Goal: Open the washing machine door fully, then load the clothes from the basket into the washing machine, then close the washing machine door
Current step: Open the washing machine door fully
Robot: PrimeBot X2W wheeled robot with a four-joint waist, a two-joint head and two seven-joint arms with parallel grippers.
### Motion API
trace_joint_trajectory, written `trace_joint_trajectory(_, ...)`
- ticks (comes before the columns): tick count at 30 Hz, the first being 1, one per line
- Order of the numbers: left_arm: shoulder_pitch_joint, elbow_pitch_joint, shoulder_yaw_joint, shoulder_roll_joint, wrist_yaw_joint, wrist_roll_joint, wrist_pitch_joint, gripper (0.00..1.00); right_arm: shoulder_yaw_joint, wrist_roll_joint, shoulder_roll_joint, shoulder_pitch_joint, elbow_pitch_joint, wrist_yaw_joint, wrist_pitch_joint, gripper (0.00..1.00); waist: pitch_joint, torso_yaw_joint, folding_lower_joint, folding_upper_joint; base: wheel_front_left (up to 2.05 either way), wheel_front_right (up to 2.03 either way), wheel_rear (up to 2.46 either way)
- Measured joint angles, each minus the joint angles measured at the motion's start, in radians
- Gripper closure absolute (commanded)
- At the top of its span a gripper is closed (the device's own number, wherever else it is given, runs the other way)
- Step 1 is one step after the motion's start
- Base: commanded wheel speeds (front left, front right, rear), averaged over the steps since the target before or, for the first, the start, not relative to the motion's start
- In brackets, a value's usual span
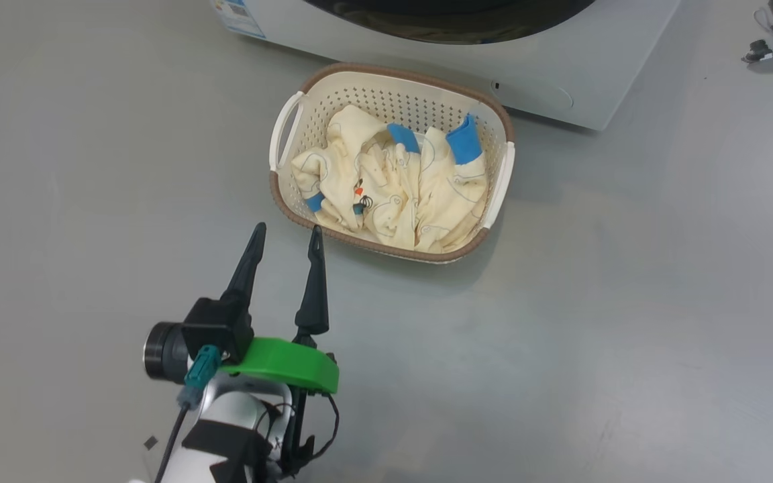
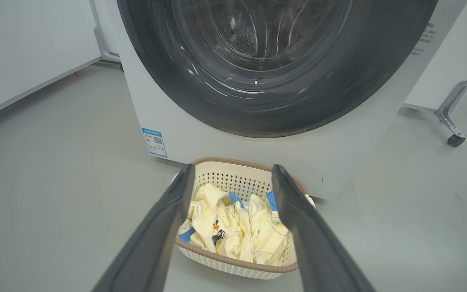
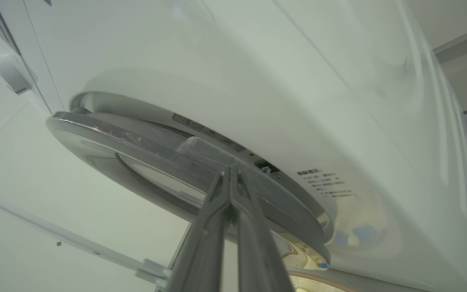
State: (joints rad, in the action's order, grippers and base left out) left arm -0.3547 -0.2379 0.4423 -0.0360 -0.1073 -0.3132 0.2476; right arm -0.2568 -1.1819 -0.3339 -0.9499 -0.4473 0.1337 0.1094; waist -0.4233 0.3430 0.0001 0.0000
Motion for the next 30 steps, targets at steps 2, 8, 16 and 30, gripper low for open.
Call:
trace_joint_trajectory(2, -0.005, 0.002, 0.010, 0.000, -0.003, -0.007, 0.000, 0.00, -0.017, 0.005, -0.011, -0.029, -0.017, 0.000, 0.003, 1.00, -0.012, 0.012, 0.0000, 0.0000, 0.00, 0.00, 0.00)
trace_joint_trajectory(8, -0.019, 0.012, 0.028, 0.000, -0.014, -0.024, 0.000, 0.00, -0.053, 0.007, -0.022, -0.111, -0.060, 0.000, 0.007, 1.00, -0.048, 0.038, 0.0000, 0.0000, 0.00, 0.00, 0.00)
trace_joint_trajectory(16, -0.038, 0.023, 0.063, 0.001, -0.026, -0.054, 0.000, 0.00, -0.074, -0.007, -0.046, -0.194, -0.123, 0.000, 0.014, 1.00, -0.085, 0.079, -0.0001, 0.0000, 0.00, 0.00, 0.00)
trace_joint_trajectory(30, -0.057, 0.029, 0.090, 0.002, -0.036, -0.071, 0.000, 0.00, -0.112, -0.132, -0.042, -0.261, -0.172, 0.000, 0.089, 1.00, -0.115, 0.104, -0.0002, 0.0000, 0.00, 0.00, 0.00)
